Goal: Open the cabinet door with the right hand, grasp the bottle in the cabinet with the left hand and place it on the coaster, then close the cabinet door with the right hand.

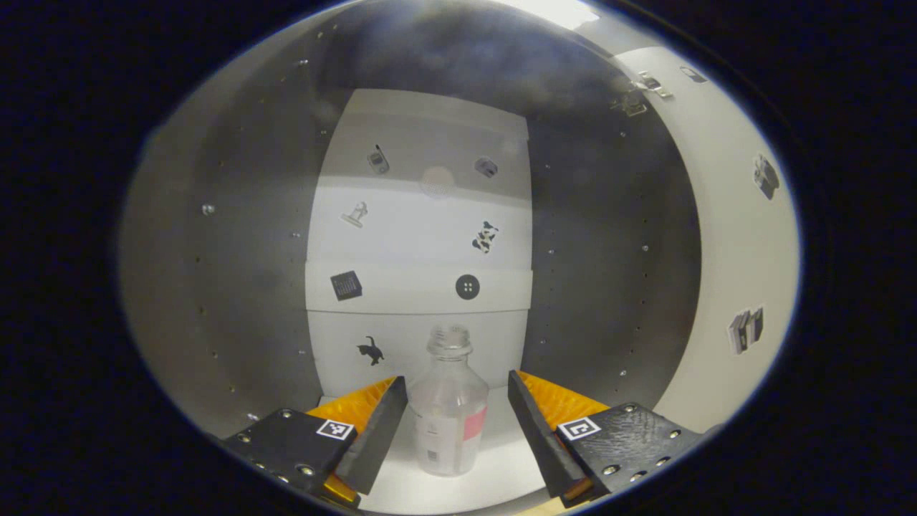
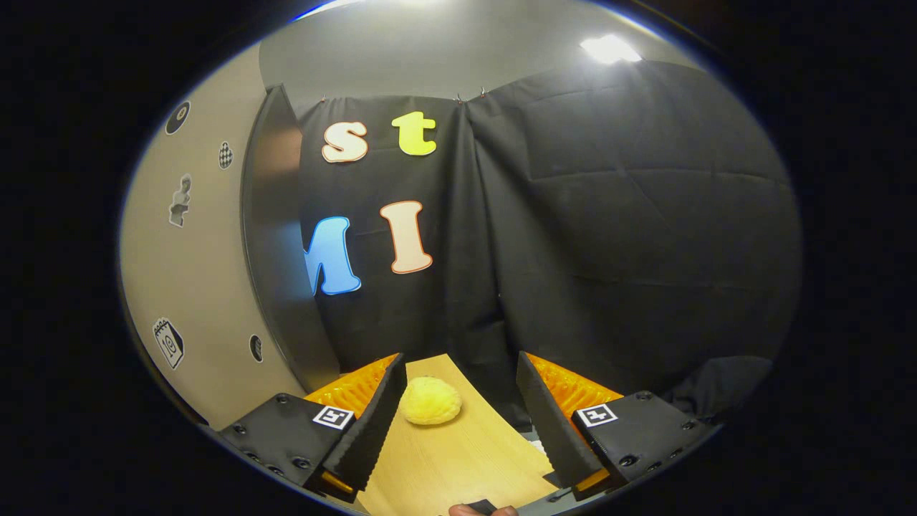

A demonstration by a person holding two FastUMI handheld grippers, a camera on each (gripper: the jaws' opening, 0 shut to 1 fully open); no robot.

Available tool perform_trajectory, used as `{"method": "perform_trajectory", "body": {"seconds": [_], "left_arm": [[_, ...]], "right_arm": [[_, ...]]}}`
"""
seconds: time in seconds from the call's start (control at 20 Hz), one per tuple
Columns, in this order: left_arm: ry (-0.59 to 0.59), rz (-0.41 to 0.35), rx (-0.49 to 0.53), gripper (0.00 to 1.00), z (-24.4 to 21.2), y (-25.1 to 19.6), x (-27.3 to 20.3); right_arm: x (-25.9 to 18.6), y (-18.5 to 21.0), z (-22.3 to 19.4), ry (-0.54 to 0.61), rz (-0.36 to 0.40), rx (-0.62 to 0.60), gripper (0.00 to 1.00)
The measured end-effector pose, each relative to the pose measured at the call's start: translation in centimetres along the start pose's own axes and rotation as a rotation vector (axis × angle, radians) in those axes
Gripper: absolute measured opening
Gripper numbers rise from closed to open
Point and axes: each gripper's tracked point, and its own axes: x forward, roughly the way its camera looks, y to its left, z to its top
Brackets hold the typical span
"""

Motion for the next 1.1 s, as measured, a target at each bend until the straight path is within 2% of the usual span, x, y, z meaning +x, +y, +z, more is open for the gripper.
{"method": "perform_trajectory", "body": {"seconds": [0.2, 0.4, 0.55, 0.65, 0.7, 0.85, 1.1], "left_arm": [[0.038, -0.003, -0.014, 0.85, -1.9, 0.3, 1.7], [0.059, -0.002, -0.031, 0.88, -3.0, 0.5, 2.5], [0.082, -0.014, 0.001, 0.88, -3.3, 0.2, 2.4], [0.076, -0.006, 0.021, 0.84, -3.2, 0.3, 2.7], [0.080, -0.009, 0.023, 0.73, -3.2, 0.1, 2.6], [0.079, -0.014, 0.002, 0.75, -3.0, -0.1, 1.9], [0.054, -0.022, -0.061, 0.71, -2.6, -0.5, -0.6]], "right_arm": [[0.6, -0.3, -0.5, 0.006, -0.015, 0.011, 0.97], [1.2, -0.3, -0.8, 0.011, -0.019, 0.003, 0.97], [1.6, -0.1, -1.3, 0.019, -0.010, 0.005, 0.97], [1.9, -0.1, -1.6, 0.024, -0.004, 0.007, 0.97], [2.0, 0.0, -1.6, 0.026, 0.002, 0.008, 0.97], [2.5, 0.1, -1.6, 0.020, 0.016, -0.001, 0.97], [4.3, 0.7, -1.7, 0.016, 0.071, 0.010, 0.97]]}}
